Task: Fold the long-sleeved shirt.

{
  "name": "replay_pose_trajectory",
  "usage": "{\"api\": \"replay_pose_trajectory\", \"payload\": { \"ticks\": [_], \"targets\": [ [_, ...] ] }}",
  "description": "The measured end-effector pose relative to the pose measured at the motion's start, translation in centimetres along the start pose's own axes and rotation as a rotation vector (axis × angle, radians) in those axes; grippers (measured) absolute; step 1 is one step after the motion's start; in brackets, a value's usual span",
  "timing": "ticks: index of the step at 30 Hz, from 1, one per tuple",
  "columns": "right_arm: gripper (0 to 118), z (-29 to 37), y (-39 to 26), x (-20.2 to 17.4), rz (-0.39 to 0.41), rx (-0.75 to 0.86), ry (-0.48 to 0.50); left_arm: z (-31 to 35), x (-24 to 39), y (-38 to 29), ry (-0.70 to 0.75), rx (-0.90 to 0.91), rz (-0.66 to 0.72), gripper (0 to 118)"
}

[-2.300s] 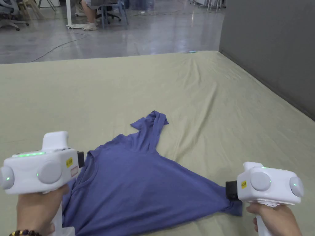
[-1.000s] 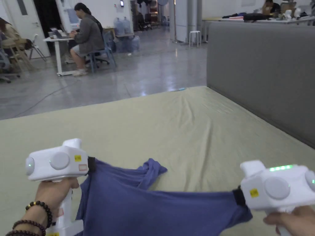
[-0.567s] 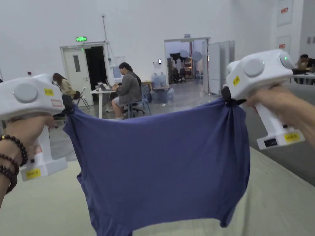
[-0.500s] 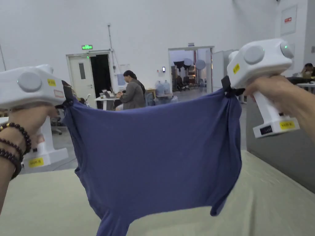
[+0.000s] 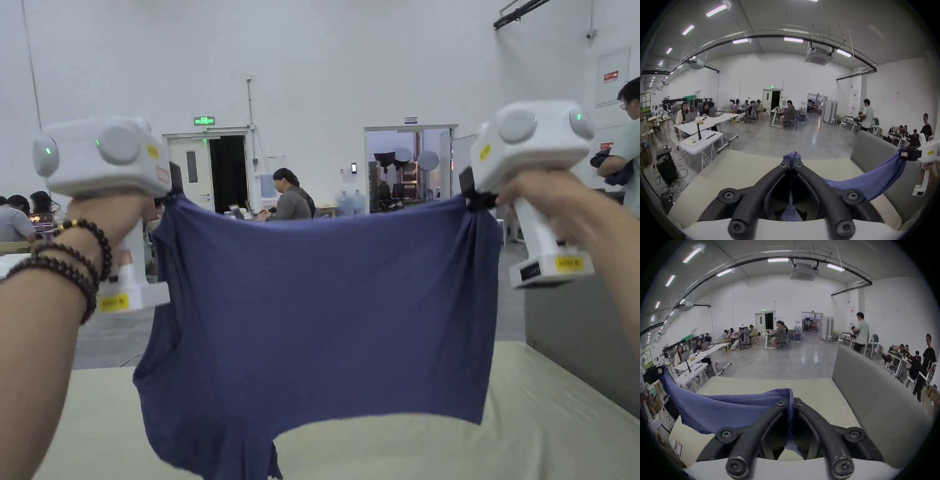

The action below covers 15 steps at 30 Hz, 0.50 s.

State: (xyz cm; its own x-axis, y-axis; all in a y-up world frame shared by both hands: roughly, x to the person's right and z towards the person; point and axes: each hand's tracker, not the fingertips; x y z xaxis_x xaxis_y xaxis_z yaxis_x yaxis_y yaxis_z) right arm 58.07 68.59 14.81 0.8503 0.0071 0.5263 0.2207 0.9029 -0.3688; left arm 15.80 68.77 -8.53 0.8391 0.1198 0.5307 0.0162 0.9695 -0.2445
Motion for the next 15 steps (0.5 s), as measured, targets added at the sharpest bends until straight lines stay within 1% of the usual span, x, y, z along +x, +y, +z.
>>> {"api": "replay_pose_trajectory", "payload": {
  "ticks": [2, 3, 4, 6, 8, 10, 12, 14, 15],
  "targets": [
    [1, -2.7, -3.4, 0.1, -0.023, -0.072, 0.002, -1.6, -0.4, -3.6, 0.003, -0.058, 0.005, 0],
    [1, -4.0, -5.4, 0.1, -0.019, -0.105, 0.005, -2.5, -0.7, -5.7, 0.007, -0.114, 0.01, 0],
    [1, -5.3, -7.1, 0.1, -0.023, -0.144, -0.002, -3.1, -1.1, -7.8, 0.0, -0.117, 0.02, 0],
    [1, -7.7, -10.8, 0.0, -0.026, -0.206, -0.007, -4.0, -1.3, -12.3, -0.006, -0.192, 0.033, 0],
    [1, -9.6, -14.3, 0.1, -0.059, -0.249, 0.015, -5.1, -1.9, -16.4, -0.001, -0.243, 0.035, 0],
    [1, -11.1, -17.5, 0.2, -0.079, -0.313, 0.016, -6.3, -2.7, -19.8, 0.022, -0.318, 0.044, 0],
    [1, -12.8, -19.5, 1.0, -0.097, -0.302, 0.022, -6.7, -3.3, -22.5, 0.031, -0.363, 0.068, 0],
    [1, -12.8, -21.2, 1.4, -0.154, -0.297, 0.053, -6.5, -3.7, -23.9, 0.023, -0.355, 0.085, 0],
    [1, -12.3, -21.9, 1.4, -0.143, -0.312, 0.061, -6.1, -3.9, -24.2, 0.021, -0.355, 0.083, 0]
  ]
}}
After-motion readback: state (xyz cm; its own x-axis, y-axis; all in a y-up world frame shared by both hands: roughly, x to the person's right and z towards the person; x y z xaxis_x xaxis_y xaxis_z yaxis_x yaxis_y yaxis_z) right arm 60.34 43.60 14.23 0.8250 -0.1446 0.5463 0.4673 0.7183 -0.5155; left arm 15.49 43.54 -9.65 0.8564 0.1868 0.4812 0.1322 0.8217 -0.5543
